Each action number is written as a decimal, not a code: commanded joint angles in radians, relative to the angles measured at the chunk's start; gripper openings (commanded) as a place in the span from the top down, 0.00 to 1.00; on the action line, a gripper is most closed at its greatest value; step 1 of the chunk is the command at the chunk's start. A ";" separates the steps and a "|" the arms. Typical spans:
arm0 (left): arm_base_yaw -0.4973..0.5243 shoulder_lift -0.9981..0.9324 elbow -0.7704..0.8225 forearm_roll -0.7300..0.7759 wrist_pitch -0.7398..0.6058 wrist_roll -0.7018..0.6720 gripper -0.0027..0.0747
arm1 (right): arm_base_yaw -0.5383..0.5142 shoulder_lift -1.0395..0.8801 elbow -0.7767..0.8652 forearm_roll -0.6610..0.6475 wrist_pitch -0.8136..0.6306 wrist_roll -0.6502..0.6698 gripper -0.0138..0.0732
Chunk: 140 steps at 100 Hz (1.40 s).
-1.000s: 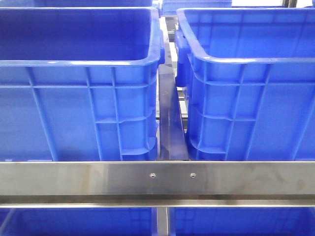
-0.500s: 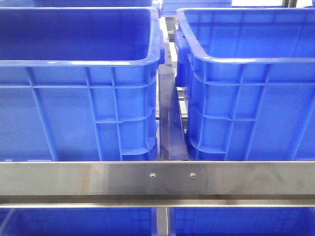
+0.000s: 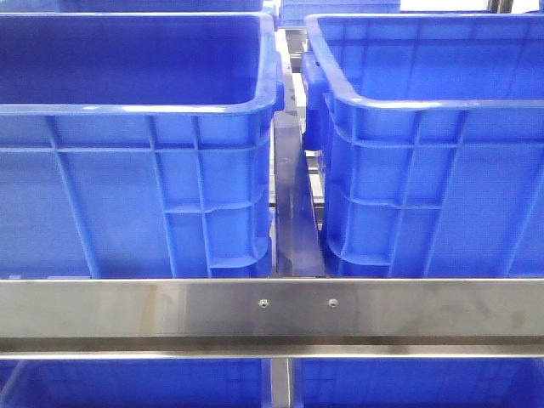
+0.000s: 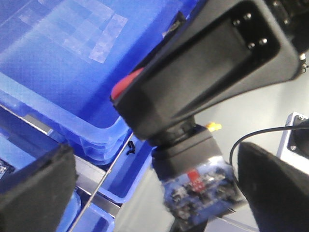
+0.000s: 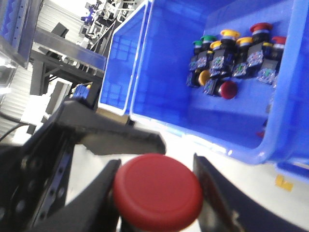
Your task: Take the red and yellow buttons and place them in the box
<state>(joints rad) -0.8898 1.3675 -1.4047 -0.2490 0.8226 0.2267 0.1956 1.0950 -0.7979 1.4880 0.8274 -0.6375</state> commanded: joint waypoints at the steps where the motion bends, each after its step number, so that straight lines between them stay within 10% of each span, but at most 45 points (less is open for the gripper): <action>1: -0.004 -0.032 -0.030 -0.028 -0.051 -0.003 0.15 | -0.004 -0.016 -0.035 0.066 -0.036 -0.025 0.73; 47: 0.027 -0.032 -0.030 0.000 -0.053 -0.014 0.16 | -0.083 -0.016 -0.035 0.066 -0.144 -0.077 0.73; 140: 0.675 -0.517 0.482 -0.005 -0.322 -0.066 0.16 | -0.306 -0.016 -0.035 0.040 -0.132 -0.126 0.73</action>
<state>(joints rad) -0.2464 0.9247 -0.9490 -0.2375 0.5922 0.1675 -0.1061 1.0950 -0.7979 1.4795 0.6954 -0.7451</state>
